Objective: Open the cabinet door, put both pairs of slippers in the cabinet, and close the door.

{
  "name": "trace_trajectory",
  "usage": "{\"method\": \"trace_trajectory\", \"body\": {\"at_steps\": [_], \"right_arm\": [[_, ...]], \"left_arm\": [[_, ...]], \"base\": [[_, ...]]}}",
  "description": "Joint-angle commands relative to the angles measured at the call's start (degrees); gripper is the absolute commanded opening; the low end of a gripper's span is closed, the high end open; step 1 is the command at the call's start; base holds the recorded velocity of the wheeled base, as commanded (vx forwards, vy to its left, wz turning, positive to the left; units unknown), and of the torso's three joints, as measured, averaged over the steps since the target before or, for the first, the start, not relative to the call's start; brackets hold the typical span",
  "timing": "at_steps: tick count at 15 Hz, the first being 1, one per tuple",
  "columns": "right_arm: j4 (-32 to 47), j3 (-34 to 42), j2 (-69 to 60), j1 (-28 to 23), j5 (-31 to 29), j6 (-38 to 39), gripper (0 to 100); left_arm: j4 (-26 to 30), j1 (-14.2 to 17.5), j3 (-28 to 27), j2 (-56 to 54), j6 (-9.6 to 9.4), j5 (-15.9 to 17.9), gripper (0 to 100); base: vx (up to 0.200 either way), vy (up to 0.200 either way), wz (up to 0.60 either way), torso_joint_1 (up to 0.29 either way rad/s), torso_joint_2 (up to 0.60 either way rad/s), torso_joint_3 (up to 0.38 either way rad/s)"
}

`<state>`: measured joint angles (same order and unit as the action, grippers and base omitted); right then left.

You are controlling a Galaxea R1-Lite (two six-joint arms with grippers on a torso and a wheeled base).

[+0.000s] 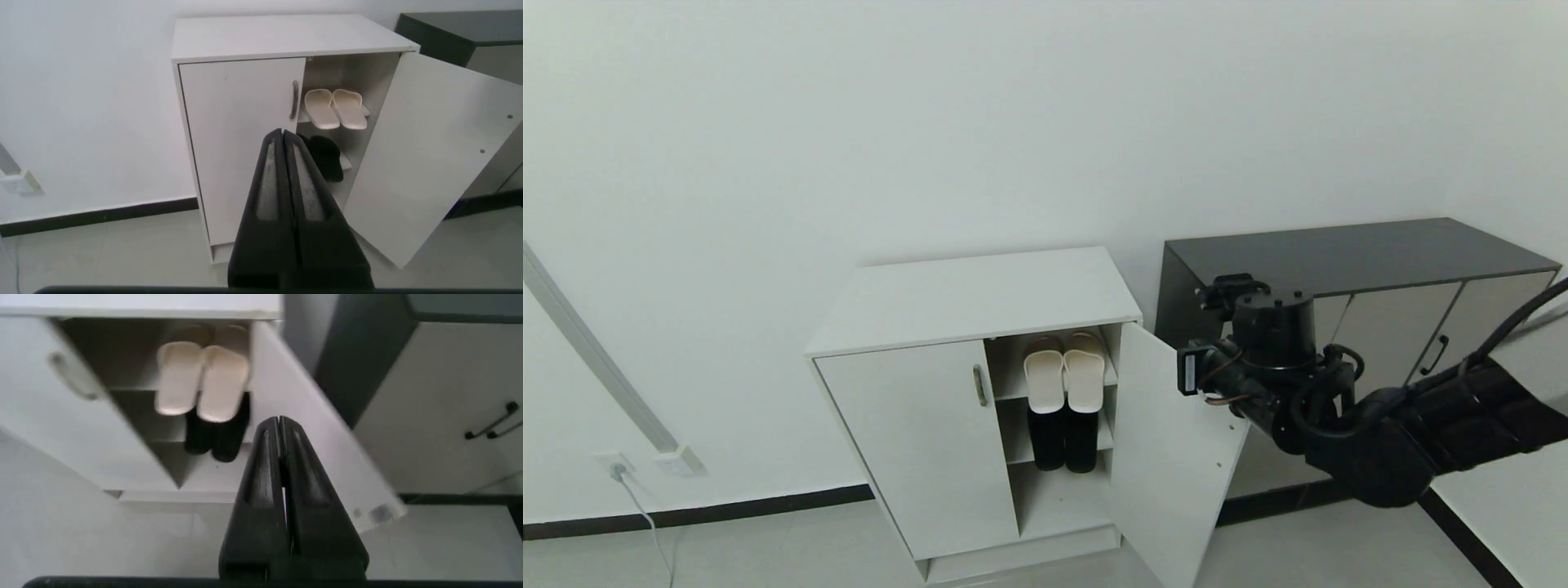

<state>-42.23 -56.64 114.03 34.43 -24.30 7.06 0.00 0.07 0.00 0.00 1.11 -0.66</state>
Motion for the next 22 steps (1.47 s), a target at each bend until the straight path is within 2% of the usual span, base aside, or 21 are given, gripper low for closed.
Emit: {"method": "trace_trajectory", "body": {"at_steps": [1, 8, 17, 22], "right_arm": [[0.9, -4.3, 3.7, -3.4, 1.7, 0.0, 0], [6.5, -18.8, 12.6, -10.6, 5.0, 0.0, 0], [7.7, -24.6, 19.8, -13.5, 7.0, 0.1, 0], [9.9, -24.1, 20.7, -14.0, 7.9, 0.3, 0]], "left_arm": [[0.0, 0.0, -0.1, 0.0, 0.03, 0.0, 0], [0.0, 0.0, 0.0, 0.0, 0.03, -0.1, 0], [0.0, 0.0, 0.0, 0.0, 0.03, 0.0, 0], [0.0, 0.0, 0.0, 0.0, 0.03, 0.0, 0]], "base": [[0.000, 0.000, 0.00, 0.000, 0.00, 0.000], [0.000, 0.000, 0.00, 0.000, 0.00, 0.000], [0.000, 0.000, 0.00, 0.000, 0.00, 0.000], [0.000, 0.000, 0.00, 0.000, 0.00, 0.000]]}}
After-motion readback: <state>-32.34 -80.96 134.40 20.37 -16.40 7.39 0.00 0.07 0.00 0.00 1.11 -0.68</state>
